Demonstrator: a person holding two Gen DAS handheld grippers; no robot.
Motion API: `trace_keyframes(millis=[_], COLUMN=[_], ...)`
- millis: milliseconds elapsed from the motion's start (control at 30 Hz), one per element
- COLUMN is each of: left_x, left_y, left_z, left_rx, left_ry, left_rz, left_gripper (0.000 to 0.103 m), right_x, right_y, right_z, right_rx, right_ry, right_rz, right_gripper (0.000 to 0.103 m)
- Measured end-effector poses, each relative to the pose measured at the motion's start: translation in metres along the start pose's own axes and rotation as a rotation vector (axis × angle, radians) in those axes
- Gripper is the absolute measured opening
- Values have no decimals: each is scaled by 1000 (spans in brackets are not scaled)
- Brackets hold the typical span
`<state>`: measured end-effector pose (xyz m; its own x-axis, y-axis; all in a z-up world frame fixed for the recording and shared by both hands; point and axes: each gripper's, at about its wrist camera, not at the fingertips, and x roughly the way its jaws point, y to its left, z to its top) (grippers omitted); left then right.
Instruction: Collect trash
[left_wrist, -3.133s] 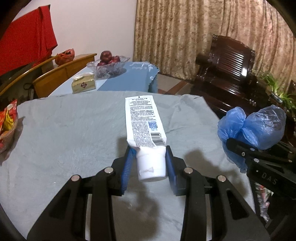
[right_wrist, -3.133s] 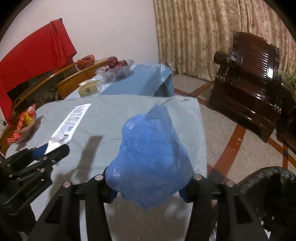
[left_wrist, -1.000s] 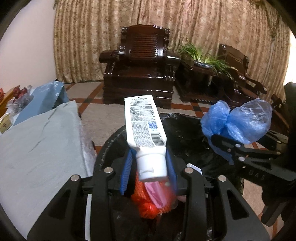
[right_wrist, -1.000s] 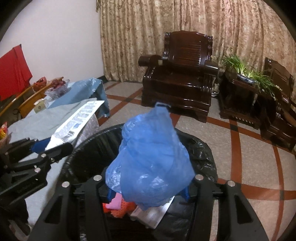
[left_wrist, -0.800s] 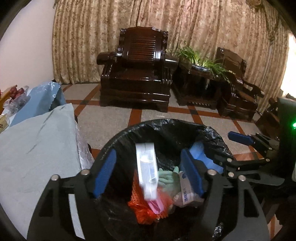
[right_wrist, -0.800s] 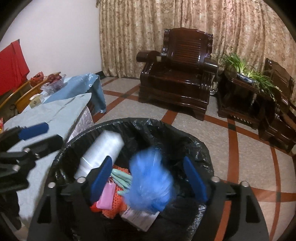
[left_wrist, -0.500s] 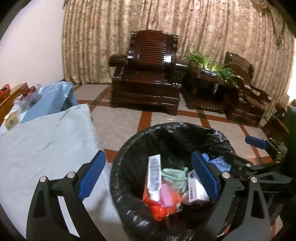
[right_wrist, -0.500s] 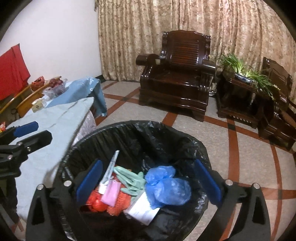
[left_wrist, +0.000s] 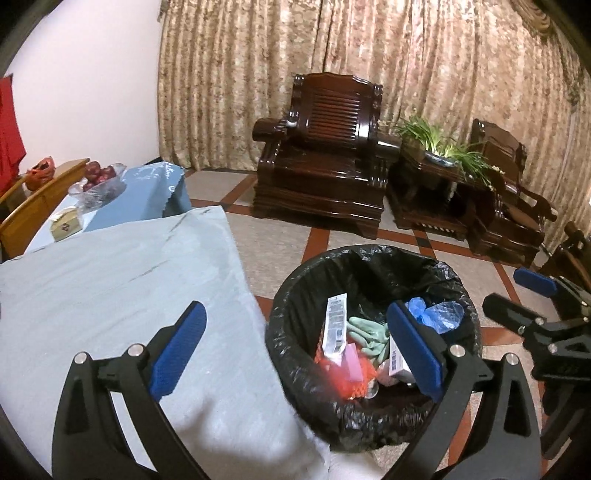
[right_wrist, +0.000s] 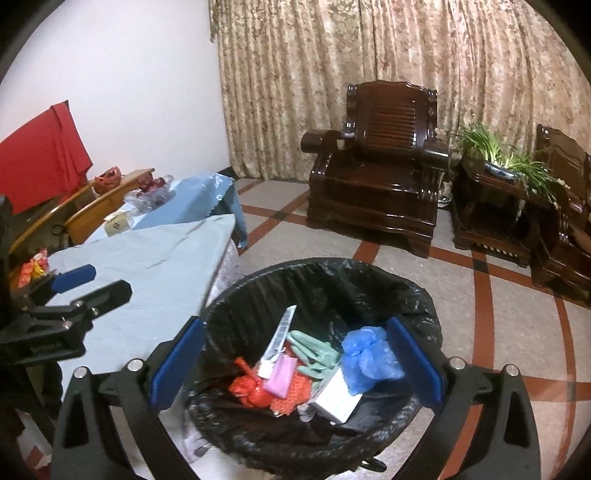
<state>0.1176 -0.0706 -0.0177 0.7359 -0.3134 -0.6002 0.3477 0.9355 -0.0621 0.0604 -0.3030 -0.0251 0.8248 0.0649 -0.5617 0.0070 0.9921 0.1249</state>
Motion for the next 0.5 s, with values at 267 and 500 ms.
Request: trace_keyframes(millis=[267,500], left_x=[-40,-68], left_y=[2,2], left_z=[-11,-10], left_rx=[6,6], left_ry=[-32,-81], left_rz=[14,16], left_gripper=[97,97], right_x=[-32,-49], right_y=[19,33], right_z=[2,5], right_rx=[-38,-62], right_ry=[-36,-59], right_rz=[-1,8], right_gripper=[97,97])
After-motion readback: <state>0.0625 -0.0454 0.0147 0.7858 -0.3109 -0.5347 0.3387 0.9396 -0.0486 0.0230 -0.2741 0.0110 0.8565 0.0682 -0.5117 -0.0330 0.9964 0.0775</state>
